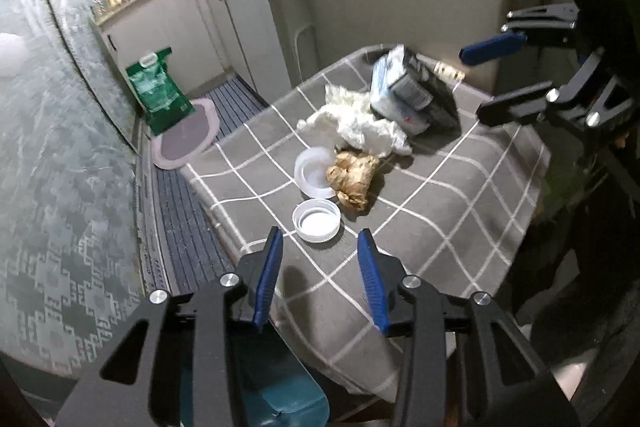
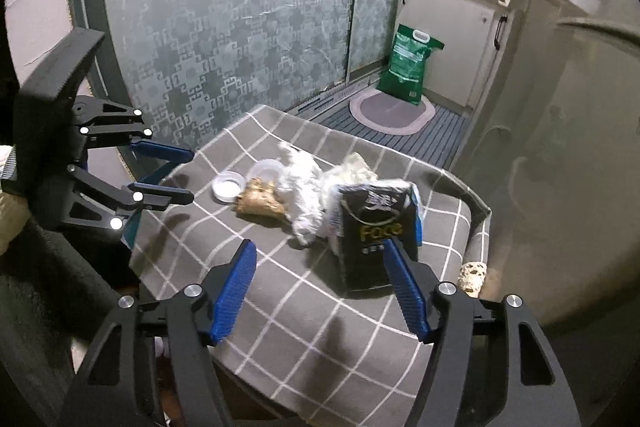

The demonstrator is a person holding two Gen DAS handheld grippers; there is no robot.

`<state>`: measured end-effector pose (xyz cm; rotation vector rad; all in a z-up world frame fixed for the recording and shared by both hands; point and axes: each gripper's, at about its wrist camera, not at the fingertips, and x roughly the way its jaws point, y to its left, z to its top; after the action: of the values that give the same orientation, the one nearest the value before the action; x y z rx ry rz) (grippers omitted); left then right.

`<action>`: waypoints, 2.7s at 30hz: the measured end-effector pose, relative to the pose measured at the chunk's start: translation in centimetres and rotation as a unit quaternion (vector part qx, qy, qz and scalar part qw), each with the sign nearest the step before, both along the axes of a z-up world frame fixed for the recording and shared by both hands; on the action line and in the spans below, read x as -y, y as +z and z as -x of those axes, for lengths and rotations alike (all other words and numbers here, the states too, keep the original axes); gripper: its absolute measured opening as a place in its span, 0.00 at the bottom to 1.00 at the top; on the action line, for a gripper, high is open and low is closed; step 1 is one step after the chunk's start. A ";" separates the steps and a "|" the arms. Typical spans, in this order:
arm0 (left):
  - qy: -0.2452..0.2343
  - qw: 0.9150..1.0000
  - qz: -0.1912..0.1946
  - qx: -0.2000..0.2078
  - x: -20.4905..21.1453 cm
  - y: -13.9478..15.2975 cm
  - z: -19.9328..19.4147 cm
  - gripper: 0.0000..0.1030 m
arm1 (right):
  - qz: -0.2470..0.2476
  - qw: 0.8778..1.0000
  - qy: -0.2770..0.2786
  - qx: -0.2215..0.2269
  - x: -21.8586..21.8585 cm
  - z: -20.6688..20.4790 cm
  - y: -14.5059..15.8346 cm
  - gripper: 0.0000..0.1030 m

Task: Collect trash
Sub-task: 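Grasp the black Face tissue pack with the right tool while the left tool grasps the white plastic lid, then carry both items over the teal bin while the right tool opens to drop the tissue pack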

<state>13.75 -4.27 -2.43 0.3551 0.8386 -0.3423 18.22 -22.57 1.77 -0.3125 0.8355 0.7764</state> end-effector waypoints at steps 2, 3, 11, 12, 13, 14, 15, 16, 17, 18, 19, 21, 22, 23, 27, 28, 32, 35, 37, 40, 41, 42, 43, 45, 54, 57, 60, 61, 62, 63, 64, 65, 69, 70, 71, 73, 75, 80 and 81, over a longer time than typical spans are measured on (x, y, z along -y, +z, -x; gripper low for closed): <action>-0.006 1.000 -0.012 -0.006 0.1 -0.7 -0.7 0.44 | -0.001 1.000 -0.001 -0.005 0.3 -0.5 -0.3 0.65; -0.006 1.000 -0.014 -0.005 0.2 -0.9 -0.9 0.49 | -0.001 1.000 -0.004 -0.006 0.7 -0.7 -0.5 0.65; -0.016 1.000 0.003 -0.015 0.0 -1.5 -2.7 0.50 | -0.003 1.000 -0.004 -0.029 0.9 -1.9 -2.0 0.70; -0.019 1.000 0.004 -0.017 0.1 -1.6 -2.9 0.49 | 0.001 1.000 -0.005 -0.029 0.8 -2.0 -2.3 0.70; -0.023 1.000 0.008 -0.019 0.1 -1.7 -3.0 0.48 | 0.004 1.000 -0.007 -0.029 0.5 -2.3 -2.5 0.70; -0.026 0.999 0.011 -0.021 0.1 -1.8 -3.1 0.44 | 0.008 1.000 -0.009 -0.028 0.3 -2.4 -2.6 0.70; -0.030 0.999 0.015 -0.024 0.1 -1.9 -3.2 0.40 | 0.009 1.000 -0.010 -0.027 0.3 -2.6 -2.8 0.70; -0.033 0.999 0.017 -0.026 0.2 -1.9 -3.3 0.38 | 0.010 1.000 -0.012 -0.025 0.1 -2.8 -2.9 0.70; -0.037 0.999 0.019 -0.026 0.3 -1.9 -3.3 0.34 | 0.012 1.000 -0.014 -0.023 -0.1 -3.0 -3.0 0.70; -0.039 0.999 0.019 -0.026 0.4 -1.9 -3.3 0.32 | 0.017 1.000 -0.016 -0.019 -0.4 -3.2 -3.1 0.70; -0.041 0.999 0.018 -0.024 0.4 -1.9 -3.3 0.32 | 0.020 1.000 -0.019 -0.015 -0.5 -3.3 -3.2 0.70; -0.040 0.999 0.022 -0.022 0.3 -1.8 -3.1 0.31 | 0.019 0.999 -0.026 -0.010 -0.4 -3.7 -3.2 0.70; -0.039 0.999 0.028 -0.022 0.1 -1.7 -3.0 0.31 | 0.016 0.999 -0.030 -0.010 -0.2 -3.9 -3.1 0.70; -0.037 0.999 0.031 -0.021 -0.2 -1.6 -2.9 0.31 | 0.014 0.999 -0.034 -0.009 -0.1 -4.1 -3.1 0.71; -0.024 0.998 0.059 -0.016 -1.1 -1.0 -2.5 0.31 | 0.002 0.999 -0.041 -0.013 0.3 -4.7 -3.0 0.73; -0.017 0.997 0.067 -0.014 -1.3 -0.8 -2.4 0.31 | -0.003 0.999 -0.045 -0.017 0.4 -4.9 -3.1 0.73; 0.001 0.996 0.084 -0.010 -2.0 -0.2 -2.0 0.31 | -0.013 0.998 -0.037 -0.041 0.0 -5.4 -3.9 0.73; 0.023 0.995 0.098 -0.006 -3.0 0.1 -1.7 0.31 | -0.012 0.998 -0.030 -0.047 -0.6 -5.4 -4.2 0.55; 0.039 0.994 0.106 0.000 -3.6 0.3 -1.4 0.31 | -0.008 0.999 -0.027 -0.043 -0.9 -5.1 -3.9 0.52; 0.069 0.991 0.113 0.016 -4.6 0.9 -0.6 0.31 | 0.002 0.999 -0.024 -0.028 -1.5 -4.4 -2.9 0.50; 0.076 0.990 0.115 0.020 -5.1 1.1 -0.4 0.31 | 0.002 0.999 -0.025 -0.022 -1.5 -4.2 -2.6 0.50; 0.085 0.989 0.120 0.025 -5.5 1.5 -0.2 0.31 | 0.001 1.000 -0.026 -0.016 -1.6 -4.0 -2.1 0.50; 0.092 0.988 0.124 0.030 -5.8 1.7 0.0 0.31 | 0.001 1.000 -0.029 -0.010 -1.6 -3.8 -1.6 0.50; 0.104 0.985 0.134 0.037 -6.8 2.1 0.5 0.31 | -0.006 1.000 -0.030 -0.004 -1.8 -3.6 -0.8 0.50; 0.183 0.970 0.150 0.055 -11.9 2.2 2.8 0.31 | -0.026 0.999 -0.013 0.016 -6.3 -1.8 1.8 0.50; 0.206 0.965 0.150 0.056 -13.8 1.6 3.9 0.31 | -0.036 0.999 0.004 0.014 -8.5 -1.1 2.6 0.50; 0.229 0.960 0.153 0.049 -15.6 0.5 4.7 0.31 | -0.044 0.999 0.023 0.009 -11.0 -0.5 3.0 0.50; 0.237 0.959 0.151 0.045 -16.2 0.0 5.0 0.31 | -0.043 0.999 0.028 0.009 -11.7 -0.2 3.0 0.50; 0.240 0.958 0.150 0.043 -16.7 -0.3 5.2 0.31 | -0.041 0.998 0.037 0.008 -12.7 0.2 2.9 0.50; 0.245 0.957 0.149 0.040 -17.1 -0.7 5.4 0.31 | -0.038 0.998 0.045 0.006 -13.7 0.4 2.8 0.50; 0.251 0.956 0.148 0.037 -17.7 -1.1 5.7 0.31 | -0.037 0.998 0.051 0.004 -14.5 0.7 2.8 0.50; 0.254 0.955 0.147 0.034 -18.0 -1.4 5.8 0.31 | -0.035 0.998 0.058 0.002 -15.5 1.0 2.6 0.50; 0.263 0.954 0.141 0.023 -19.4 -2.5 6.6 0.31 | -0.021 0.996 0.091 -0.006 -19.4 2.1 1.7 0.50; 0.265 0.954 0.140 0.022 -19.7 -2.6 6.7 0.31 | -0.020 0.995 0.096 -0.007 -19.9 2.3 1.6 0.50; 0.267 0.953 0.139 0.020 -20.1 -2.8 7.0 0.31 | -0.018 0.995 0.102 -0.009 -20.7 2.4 1.4 0.50; 0.269 0.953 0.139 0.018 -20.7 -3.0 7.4 0.31 | -0.013 0.993 0.116 -0.014 -22.4 2.9 0.9 0.50; 0.273 0.951 0.140 0.015 -21.2 -3.2 7.8 0.31 | -0.008 0.992 0.125 -0.017 -23.7 3.3 0.5 0.50; 0.286 0.947 0.144 0.013 -22.7 -3.3 8.8 0.31 | 0.020 0.988 0.148 -0.034 -27.4 4.2 -1.5 0.50; 0.289 0.946 0.145 0.014 -23.0 -3.2 9.0 0.31 | 0.031 0.987 0.154 -0.036 -28.3 4.5 -2.2 0.50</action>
<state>4.75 18.75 -5.68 -0.1670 0.8110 0.0895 13.77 5.74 -0.40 -0.4793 0.8929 1.0555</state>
